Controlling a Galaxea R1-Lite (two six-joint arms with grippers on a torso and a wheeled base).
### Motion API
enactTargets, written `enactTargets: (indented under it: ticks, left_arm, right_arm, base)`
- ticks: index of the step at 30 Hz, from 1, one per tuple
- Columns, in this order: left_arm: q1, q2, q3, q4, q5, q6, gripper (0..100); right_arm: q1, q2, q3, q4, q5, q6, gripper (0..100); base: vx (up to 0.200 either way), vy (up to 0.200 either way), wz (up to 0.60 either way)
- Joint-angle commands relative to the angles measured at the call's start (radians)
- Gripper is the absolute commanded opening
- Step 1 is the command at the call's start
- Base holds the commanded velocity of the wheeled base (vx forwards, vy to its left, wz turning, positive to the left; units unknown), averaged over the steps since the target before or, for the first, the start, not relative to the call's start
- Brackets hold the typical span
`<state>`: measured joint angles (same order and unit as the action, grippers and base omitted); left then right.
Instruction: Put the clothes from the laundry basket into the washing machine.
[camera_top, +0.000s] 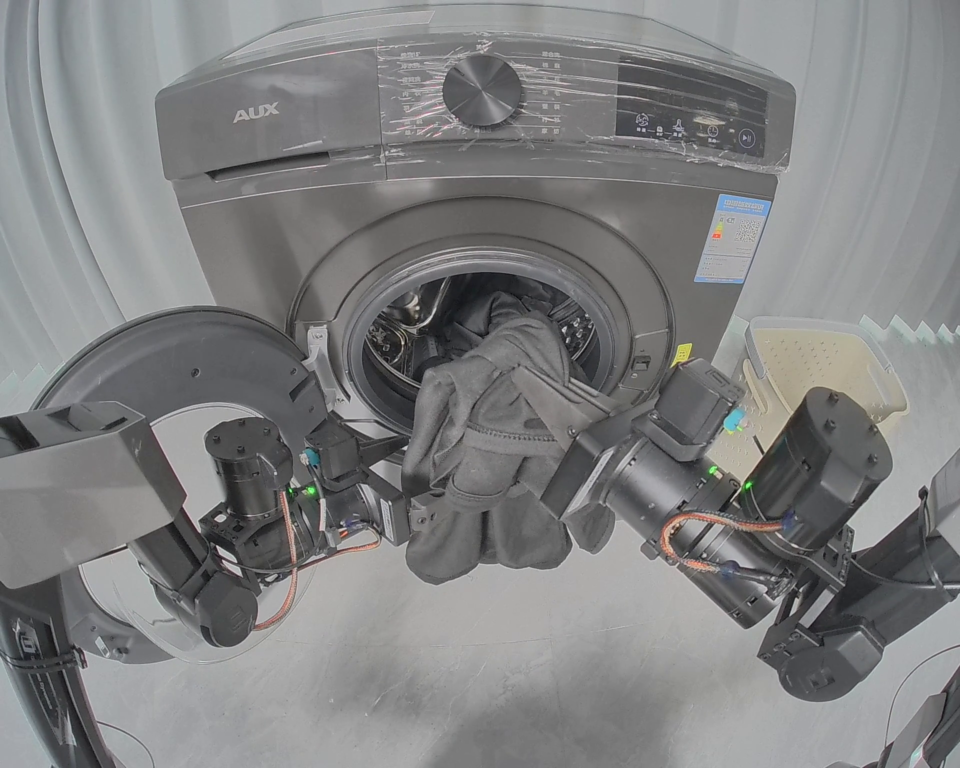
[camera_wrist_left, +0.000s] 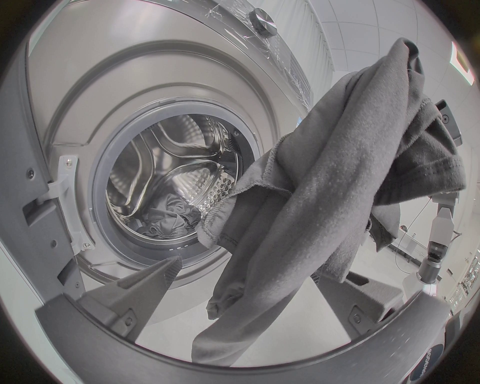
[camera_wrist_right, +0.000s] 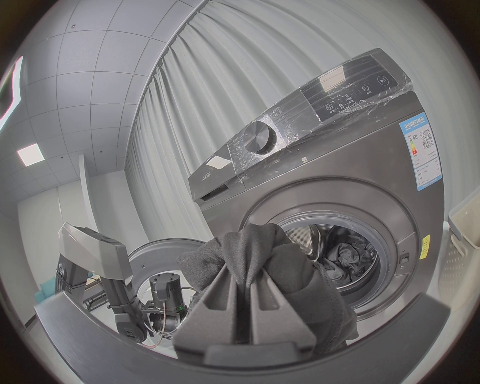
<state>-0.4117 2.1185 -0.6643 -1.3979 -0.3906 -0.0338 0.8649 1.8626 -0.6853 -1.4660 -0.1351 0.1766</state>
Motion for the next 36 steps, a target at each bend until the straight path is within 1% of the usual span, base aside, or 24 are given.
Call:
enactTargets:
  ticks: [1, 3, 4, 9, 12, 18, 19, 22, 24, 27, 29, 32, 33, 34, 35, 36]
  left_arm:
    - [-0.007, 0.005, -0.003, -0.003, -0.011, 0.0, 100]
    - [-0.009, 0.011, -0.006, -0.004, -0.013, 0.0, 100]
    - [-0.007, 0.02, -0.008, -0.007, -0.011, 0.0, 0]
    - [-0.007, 0.028, -0.008, -0.032, -0.01, 0.0, 0]
    - [-0.002, 0.038, -0.017, -0.066, -0.005, -0.003, 0]
    - [-0.002, 0.026, 0.014, -0.136, -0.004, -0.012, 0]
    - [-0.007, 0.015, 0.055, -0.155, -0.004, -0.001, 0]
    - [-0.009, -0.048, 0.11, -0.155, -0.002, 0.003, 0]
    - [-0.009, -0.104, 0.193, -0.153, -0.008, 0.006, 0]
    - [-0.004, -0.164, 0.268, -0.153, -0.011, 0.009, 0]
    - [-0.004, -0.198, 0.308, -0.153, -0.013, 0.009, 0]
    - [-0.009, -0.226, 0.305, -0.153, -0.013, 0.003, 0]
    - [-0.009, -0.226, 0.305, -0.153, -0.013, 0.003, 0]
    - [-0.01, -0.229, 0.288, -0.153, -0.005, 0.009, 0]
    - [-0.01, -0.229, 0.287, -0.155, -0.005, 0.008, 0]
    - [-0.009, -0.23, 0.279, -0.153, -0.005, 0.003, 0]
  right_arm:
    - [0.0, 0.003, 0.003, -0.001, 0.0, 0.0, 0]
    - [0.0, 0.004, 0.003, -0.001, 0.0, 0.0, 0]
    - [0.0, 0.004, 0.003, -0.001, 0.0, 0.0, 0]
    - [-0.001, 0.004, 0.003, -0.001, 0.0, 0.0, 0]
    - [-0.001, 0.004, 0.006, -0.001, 0.002, 0.001, 0]
    - [-0.027, 0.009, 0.018, 0.001, 0.0, 0.0, 0]
    - [-0.046, 0.012, 0.018, 0.004, 0.0, 0.0, 0]
    - [-0.072, 0.023, 0.018, 0.003, 0.002, 0.0, 0]
    - [-0.079, 0.041, 0.018, 0.003, 0.0, 0.001, 0]
    - [-0.092, 0.058, 0.03, 0.001, 0.0, 0.0, 0]
    - [-0.103, 0.067, 0.035, 0.001, 0.002, 0.0, 0]
    - [-0.113, 0.089, 0.038, -0.001, 0.0, 0.001, 0]
    - [-0.113, 0.089, 0.038, -0.001, 0.0, 0.001, 100]
    - [-0.115, 0.09, 0.05, -0.001, 0.0, 0.004, 100]
    - [-0.115, 0.09, 0.052, -0.001, 0.0, 0.004, 100]
    - [-0.129, 0.09, 0.076, 0.003, 0.0, 0.003, 100]
  base:
    - [0.0, 0.0, 0.0]
    - [0.0, 0.0, 0.0]
    - [0.0, 0.0, 0.0]
    - [0.0, 0.0, 0.0]
    - [0.0, 0.0, 0.0]
    - [0.0, 0.0, 0.0]
    - [0.0, 0.0, 0.0]
    - [0.0, 0.0, 0.0]
    - [0.0, 0.0, 0.0]
    - [0.0, 0.0, 0.0]
    - [0.0, 0.0, 0.0]
    - [0.0, 0.0, 0.0]
    - [0.0, 0.0, 0.0]
    - [0.0, 0.0, 0.0]
    - [0.0, 0.0, 0.0]
    - [0.0, 0.0, 0.0]
